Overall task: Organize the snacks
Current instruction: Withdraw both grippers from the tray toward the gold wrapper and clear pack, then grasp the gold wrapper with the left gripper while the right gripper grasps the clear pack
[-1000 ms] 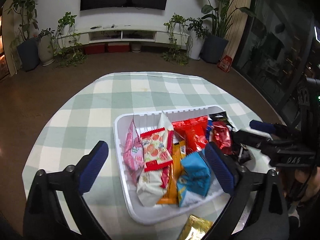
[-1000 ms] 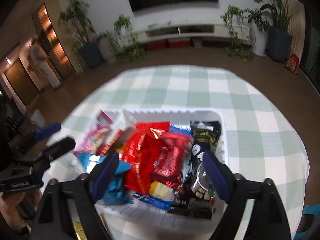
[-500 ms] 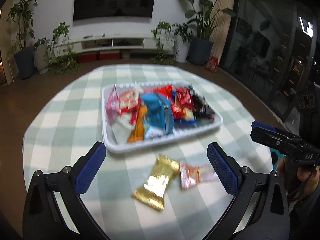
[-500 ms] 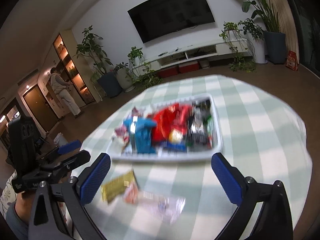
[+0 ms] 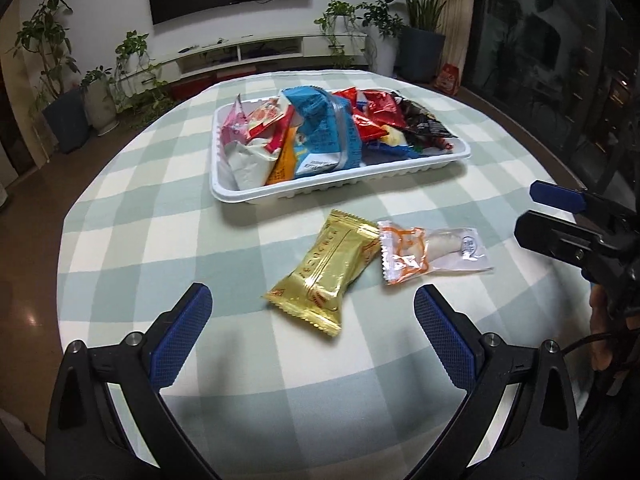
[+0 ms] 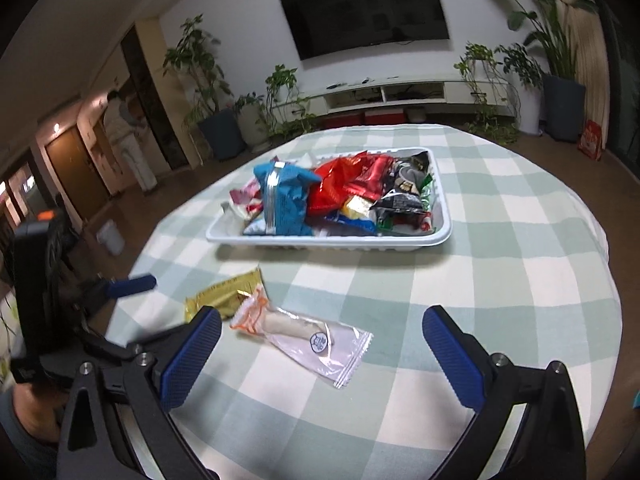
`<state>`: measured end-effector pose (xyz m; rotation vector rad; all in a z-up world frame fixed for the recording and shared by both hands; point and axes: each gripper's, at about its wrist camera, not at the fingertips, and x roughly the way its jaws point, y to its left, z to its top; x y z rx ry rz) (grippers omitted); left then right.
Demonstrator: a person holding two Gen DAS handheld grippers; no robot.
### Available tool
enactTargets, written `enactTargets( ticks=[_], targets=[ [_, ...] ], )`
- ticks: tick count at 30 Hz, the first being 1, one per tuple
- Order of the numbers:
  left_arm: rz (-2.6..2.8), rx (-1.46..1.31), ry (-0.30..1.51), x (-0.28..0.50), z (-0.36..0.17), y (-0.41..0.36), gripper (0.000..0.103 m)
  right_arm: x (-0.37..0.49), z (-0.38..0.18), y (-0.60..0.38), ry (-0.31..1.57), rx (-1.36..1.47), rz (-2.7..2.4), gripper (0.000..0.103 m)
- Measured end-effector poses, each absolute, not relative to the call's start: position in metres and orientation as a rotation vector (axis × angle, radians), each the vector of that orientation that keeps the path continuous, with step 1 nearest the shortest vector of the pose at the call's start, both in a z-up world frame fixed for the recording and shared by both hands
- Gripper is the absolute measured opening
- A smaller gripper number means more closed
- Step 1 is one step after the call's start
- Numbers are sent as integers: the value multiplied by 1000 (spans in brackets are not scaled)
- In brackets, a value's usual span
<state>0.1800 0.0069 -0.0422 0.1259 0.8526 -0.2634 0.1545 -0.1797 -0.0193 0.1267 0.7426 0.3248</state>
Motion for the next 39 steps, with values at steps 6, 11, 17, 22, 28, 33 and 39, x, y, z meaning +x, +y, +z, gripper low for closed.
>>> enactTargets(
  ticks=[6,11,17,22,28,33,39],
  targets=[
    [-229,123,882,192,-44,16,102,159,-27,-176,775,93,312,103],
    [-241,138,893,197,-43,17,102,168,-30,-176,808,74,325,102],
    [-269,149,922,206,-46,20,102,179,-34,-173,842,5,382,94],
    [-309,218,955,218,-48,14,102,188,-39,-169,866,-18,421,93],
    [-345,316,1003,242,-50,11,102,190,-45,-163,886,-67,454,93],
    [-375,326,1028,256,-51,10,101,185,-48,-160,887,-112,459,93],
    [-477,378,1094,263,-62,-9,96,185,-49,-162,893,-112,456,93]
  ],
)
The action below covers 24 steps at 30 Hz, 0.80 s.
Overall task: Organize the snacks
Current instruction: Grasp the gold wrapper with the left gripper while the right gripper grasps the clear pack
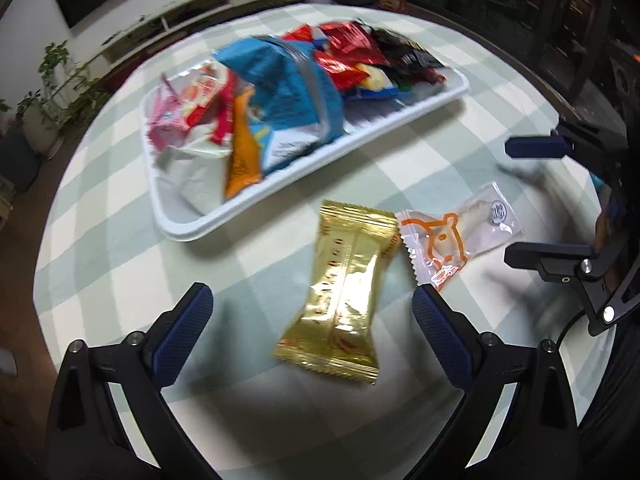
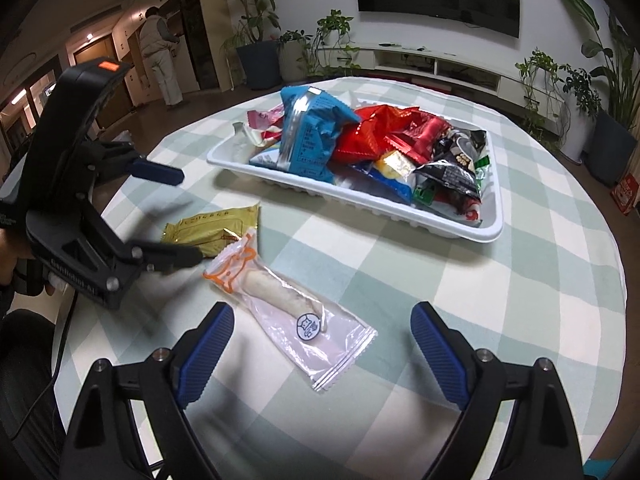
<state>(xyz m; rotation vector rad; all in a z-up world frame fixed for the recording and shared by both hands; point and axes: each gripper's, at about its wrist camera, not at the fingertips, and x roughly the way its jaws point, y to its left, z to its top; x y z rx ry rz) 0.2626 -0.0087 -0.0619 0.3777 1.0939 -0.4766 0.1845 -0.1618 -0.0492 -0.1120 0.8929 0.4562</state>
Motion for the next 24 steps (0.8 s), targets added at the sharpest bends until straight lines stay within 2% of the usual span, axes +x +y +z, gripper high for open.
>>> enactTargets(
  ticks=[2,6,9,11,13,19,24],
  targets=[
    [-496,390,1142,269,-69,-13,83,183,-49,-161,888,-119,458,93],
    [-514,336,1168,280,-69,-9,73,183,-49,-158,882,-129,469,92],
    [-513,329,1174,283,-67,-8,60,182,-48,-159,881,-131,471,91],
    [-516,331,1182,283,-65,-7,41,181,-47,-159,876,-129,478,90],
    [-524,348,1194,284,-62,-7,31,181,-46,-158,872,-126,487,90],
    [-547,413,1215,273,-59,-14,29,180,-43,-153,870,-145,510,90],
    [-539,319,1188,265,-55,-2,29,186,-43,-144,889,-227,538,90]
  ],
)
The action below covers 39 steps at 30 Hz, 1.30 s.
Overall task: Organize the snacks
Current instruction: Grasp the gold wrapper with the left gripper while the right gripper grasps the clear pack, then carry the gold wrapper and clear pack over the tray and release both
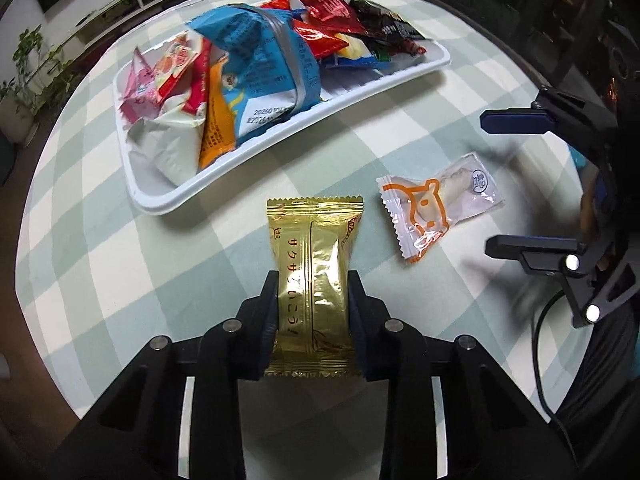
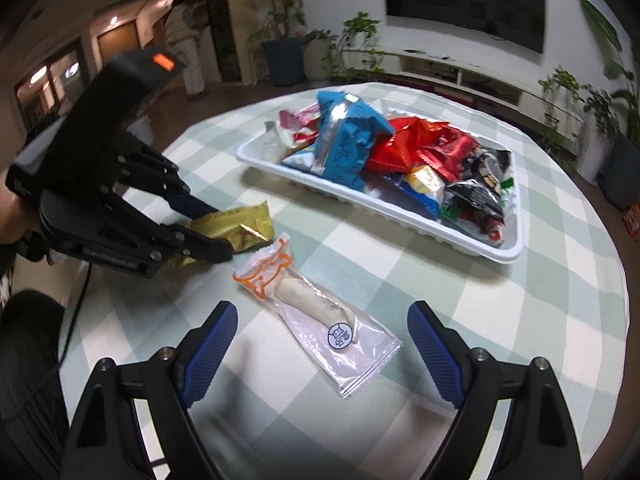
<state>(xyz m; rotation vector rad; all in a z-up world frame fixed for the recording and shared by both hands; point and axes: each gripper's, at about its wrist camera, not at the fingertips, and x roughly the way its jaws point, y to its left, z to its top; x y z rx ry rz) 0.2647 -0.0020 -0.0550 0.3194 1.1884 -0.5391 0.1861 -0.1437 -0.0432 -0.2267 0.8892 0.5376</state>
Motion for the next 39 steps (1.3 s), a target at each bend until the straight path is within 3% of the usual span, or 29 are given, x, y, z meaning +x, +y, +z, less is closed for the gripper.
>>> enactTargets(
  ticks=[7,19,22,26,32,39],
  targets=[
    [-535,-69,1080,242,-47,36,29,208,-53,-130,982,-378,620,90],
    [-549,-141,1041,224,-56,47,29,232,-62,-115,1079,-417,713,75],
    [-552,-133,1040,224,-56,46,29,231,-60,-109,1091,-432,734,64],
    [-549,-133,1038,225,-56,45,29,224,-58,-106,1101,-453,743,36],
    [-549,-136,1036,225,-57,45,29,220,-58,-110,1107,-394,704,26],
    [-547,-163,1013,223,-52,52,29,196,-55,-141,1050,-149,631,25]
  ],
)
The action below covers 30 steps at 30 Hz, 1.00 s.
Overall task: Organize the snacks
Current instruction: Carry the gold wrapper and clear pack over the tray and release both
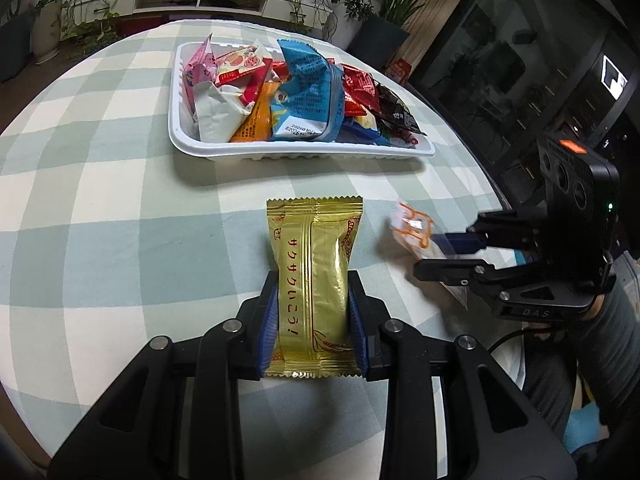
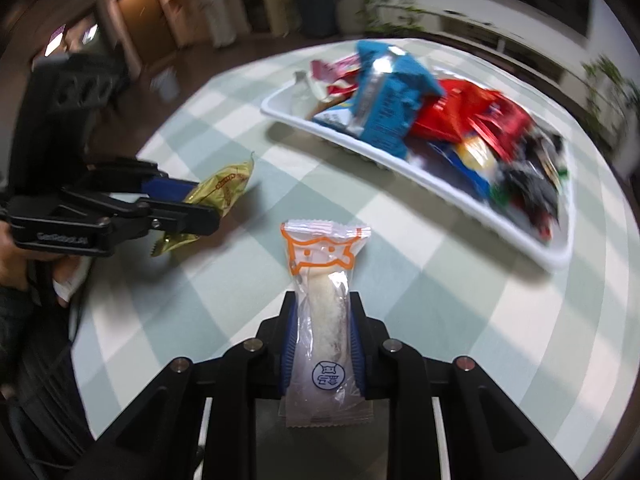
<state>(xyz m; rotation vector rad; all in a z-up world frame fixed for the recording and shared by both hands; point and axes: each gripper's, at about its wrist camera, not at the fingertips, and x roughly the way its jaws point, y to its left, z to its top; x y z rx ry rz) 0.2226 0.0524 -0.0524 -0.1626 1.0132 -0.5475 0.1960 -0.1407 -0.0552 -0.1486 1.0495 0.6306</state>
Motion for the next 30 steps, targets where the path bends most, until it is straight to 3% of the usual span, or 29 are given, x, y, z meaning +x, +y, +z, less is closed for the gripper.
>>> enactTargets(
  ticks=[8,20,30],
  targets=[
    [-542,-269,937,223,-33,74,29,189,-29,-184,942,96,511,25],
    [-469,-265,852,293,28,95,29,259,48,-193,817,94,391,25],
    [-391,-142,924,397,29,62,29,345,26,-161,904,83,292,25]
  ],
)
